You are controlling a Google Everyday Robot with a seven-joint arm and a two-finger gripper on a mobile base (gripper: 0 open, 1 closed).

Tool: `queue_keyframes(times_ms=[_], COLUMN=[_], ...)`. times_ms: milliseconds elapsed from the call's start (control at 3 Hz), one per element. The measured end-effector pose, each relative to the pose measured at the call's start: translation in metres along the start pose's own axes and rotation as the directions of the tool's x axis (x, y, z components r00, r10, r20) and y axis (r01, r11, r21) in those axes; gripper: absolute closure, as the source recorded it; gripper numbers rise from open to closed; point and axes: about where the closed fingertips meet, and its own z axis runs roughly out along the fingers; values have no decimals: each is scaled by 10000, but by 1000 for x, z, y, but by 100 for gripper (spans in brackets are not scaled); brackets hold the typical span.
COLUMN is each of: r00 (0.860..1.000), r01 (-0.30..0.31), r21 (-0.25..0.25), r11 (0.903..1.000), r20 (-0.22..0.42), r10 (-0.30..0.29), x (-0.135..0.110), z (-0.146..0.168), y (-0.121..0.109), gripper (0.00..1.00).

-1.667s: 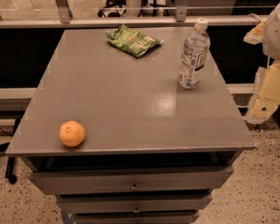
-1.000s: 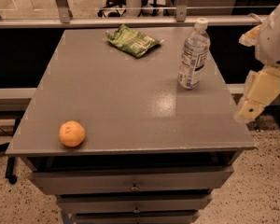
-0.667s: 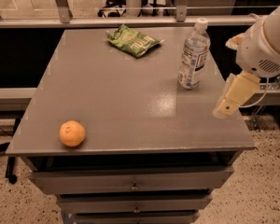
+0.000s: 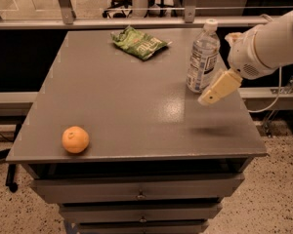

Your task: Move blue plastic bottle near orange

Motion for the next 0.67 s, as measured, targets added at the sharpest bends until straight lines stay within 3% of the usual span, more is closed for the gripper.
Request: queue_keyframes(times_ms=[333,667], r00=[9950,9721], r01=[-524,-1398], r21=[699,719], r11=[9962,9876], r20=[882,1996], r10=[462,1231], x=[-2,-4], z=[15,31], y=[-24,-39], gripper=[0,0])
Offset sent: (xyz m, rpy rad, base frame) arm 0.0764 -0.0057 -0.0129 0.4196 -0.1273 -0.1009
